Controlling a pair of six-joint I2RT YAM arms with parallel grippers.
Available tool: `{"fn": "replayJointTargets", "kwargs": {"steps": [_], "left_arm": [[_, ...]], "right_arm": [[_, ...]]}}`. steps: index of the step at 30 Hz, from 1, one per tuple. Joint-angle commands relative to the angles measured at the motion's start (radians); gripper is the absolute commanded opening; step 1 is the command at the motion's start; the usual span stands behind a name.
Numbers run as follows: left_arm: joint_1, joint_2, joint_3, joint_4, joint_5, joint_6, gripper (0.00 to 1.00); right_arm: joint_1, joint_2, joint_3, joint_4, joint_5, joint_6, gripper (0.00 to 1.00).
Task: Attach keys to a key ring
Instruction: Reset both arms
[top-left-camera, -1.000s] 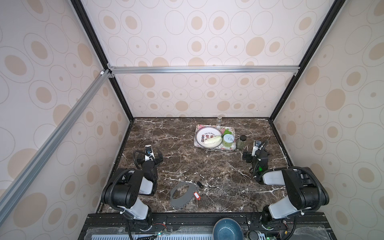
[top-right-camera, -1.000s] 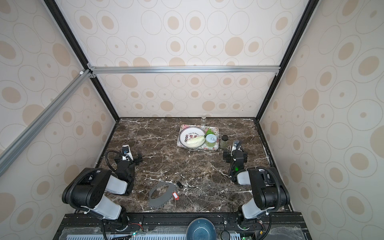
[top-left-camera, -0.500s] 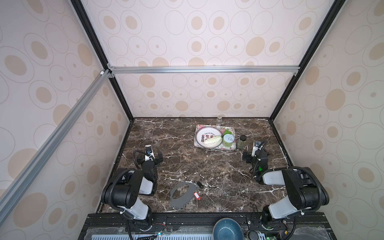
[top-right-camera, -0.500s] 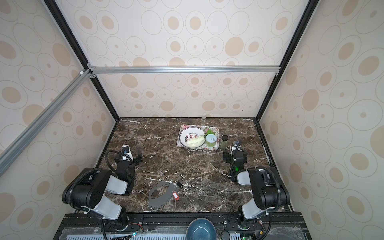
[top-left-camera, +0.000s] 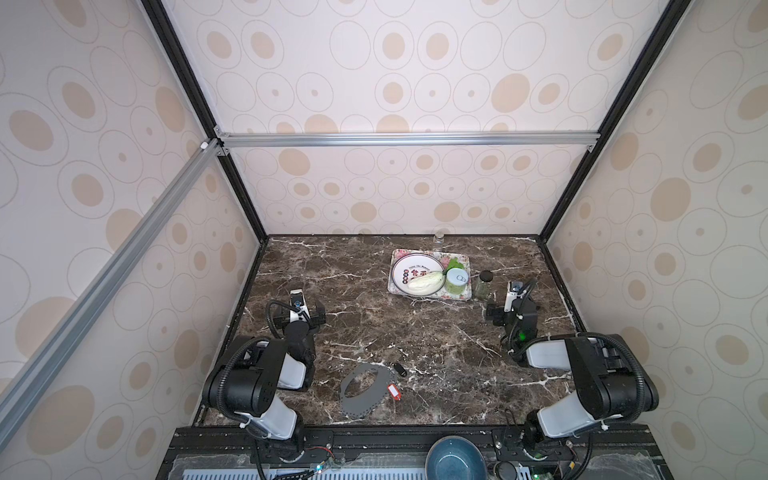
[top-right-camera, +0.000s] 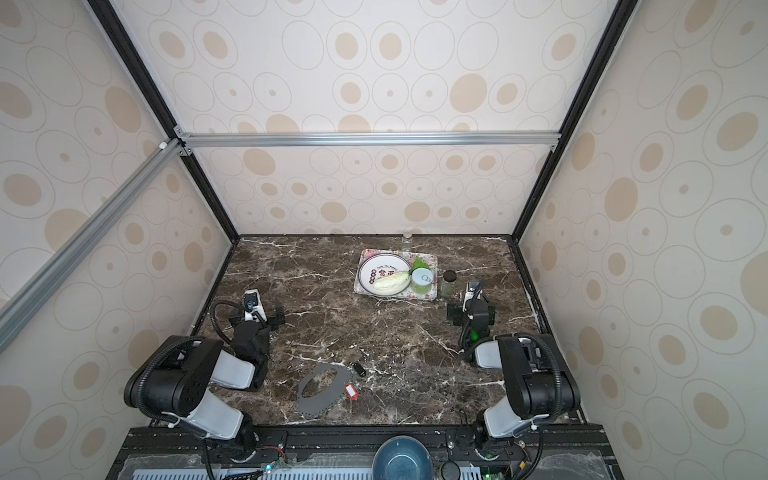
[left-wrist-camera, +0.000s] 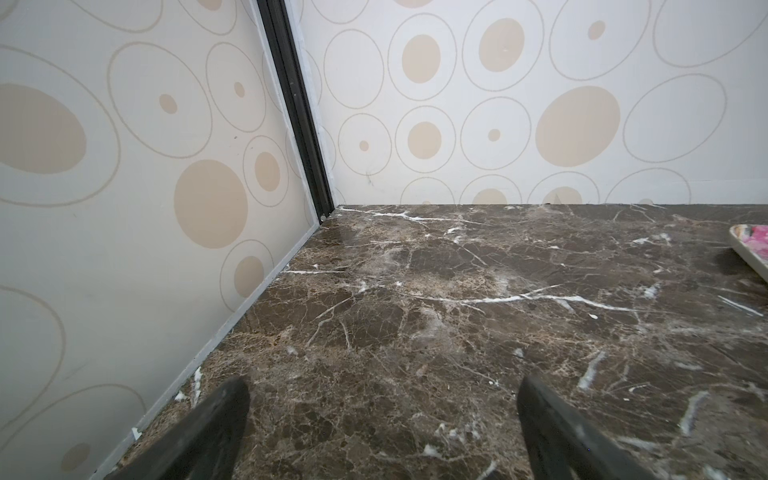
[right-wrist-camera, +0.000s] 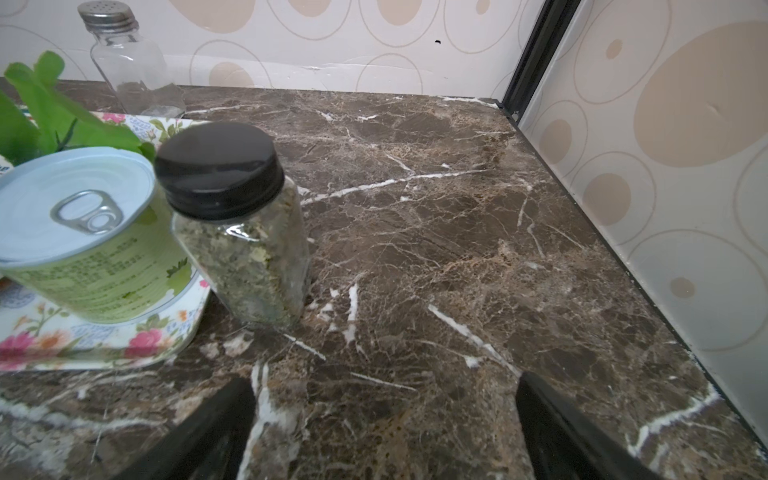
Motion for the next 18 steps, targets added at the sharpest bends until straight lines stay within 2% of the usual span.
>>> {"fn": "replayJointTargets", "kwargs": {"steps": [1,18], "left_arm": [[0.01,0.002,0.015,0.011,0.005,-0.017,1.0],[0.012,0.002,0.018,0.006,0.008,-0.019,1.0]], "right_arm": [[-0.006,0.002,0.016,-0.01,-0.027,0.009,1.0],[-0.005,-0.001,0.013,-0.008,-0.027,0.009,1.0]]}}
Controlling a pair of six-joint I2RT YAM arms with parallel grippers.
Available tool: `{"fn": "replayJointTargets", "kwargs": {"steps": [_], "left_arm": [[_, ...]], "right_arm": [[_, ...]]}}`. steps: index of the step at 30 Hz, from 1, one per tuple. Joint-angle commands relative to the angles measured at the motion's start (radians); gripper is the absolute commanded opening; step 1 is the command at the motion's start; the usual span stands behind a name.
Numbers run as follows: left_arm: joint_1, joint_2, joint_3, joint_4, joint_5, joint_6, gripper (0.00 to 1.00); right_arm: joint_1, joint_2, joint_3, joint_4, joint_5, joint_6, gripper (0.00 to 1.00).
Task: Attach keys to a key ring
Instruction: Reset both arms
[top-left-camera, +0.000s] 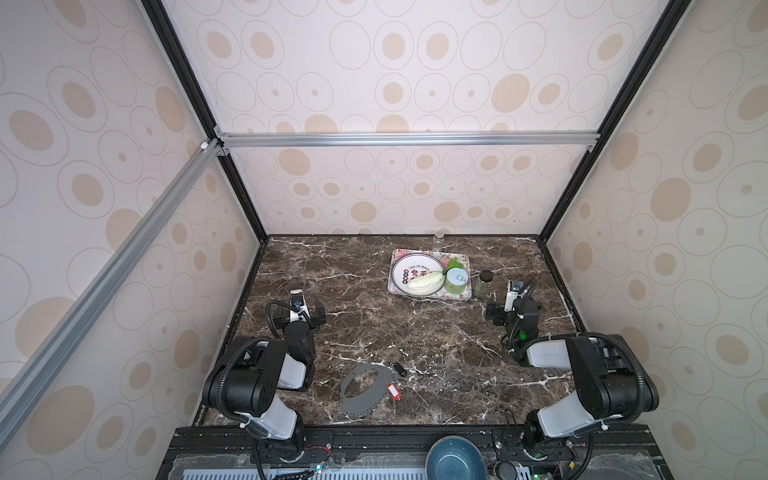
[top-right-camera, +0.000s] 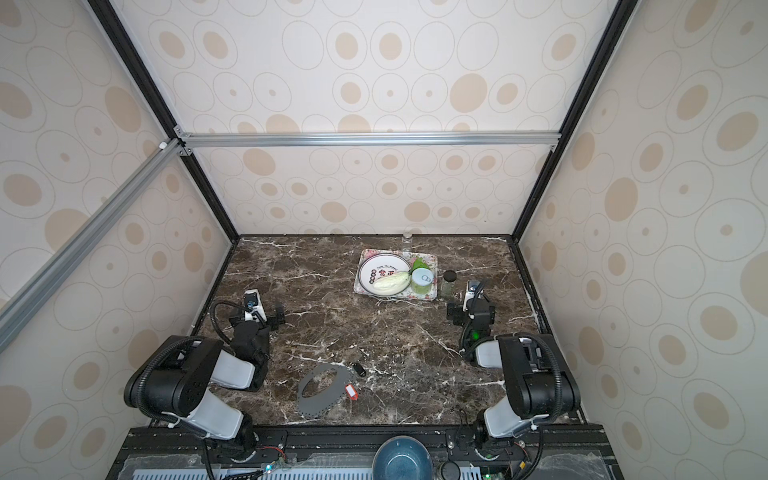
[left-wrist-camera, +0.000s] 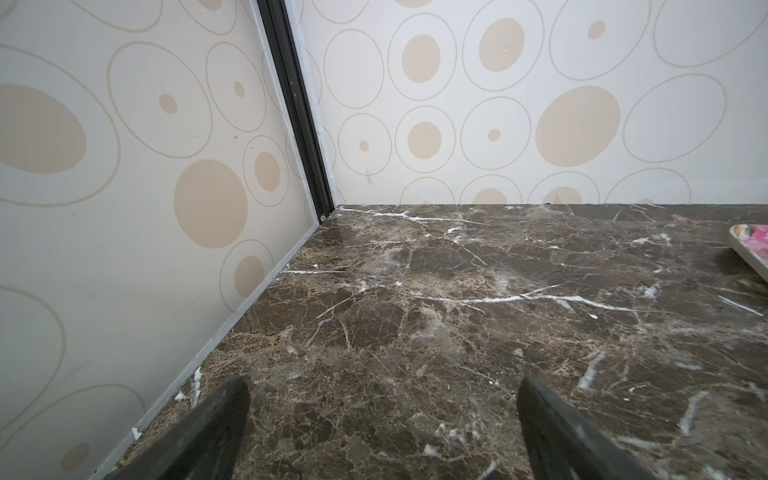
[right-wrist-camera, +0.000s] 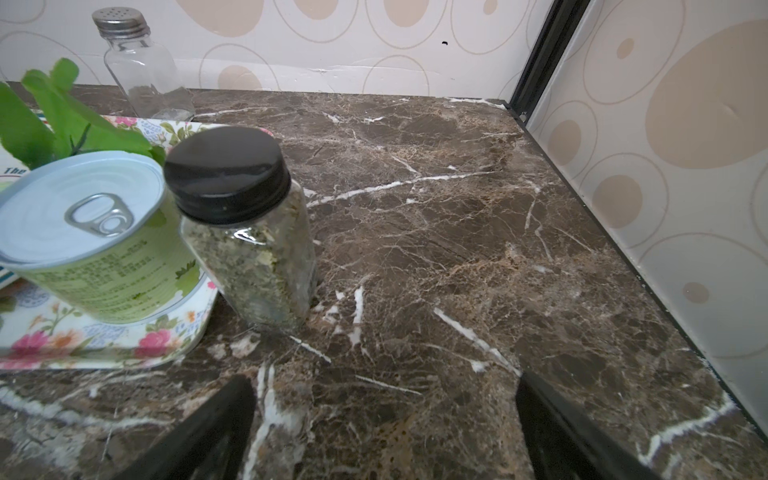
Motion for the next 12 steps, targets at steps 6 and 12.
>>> {"fn": "replayJointTargets", "kwargs": {"steps": [6,12], "left_arm": [[0.013,0.002,0.021,-0.002,0.01,-0.02,0.99],[0.029,-0.002,0.025,-0.017,0.032,-0.034,1.0]], "right_arm": [[-0.001,-0.002,0.013,-0.006,-0.005,0.008,1.0],[-0.001,-0.009,-0.007,0.029,-0.022,0.003,1.0]]}}
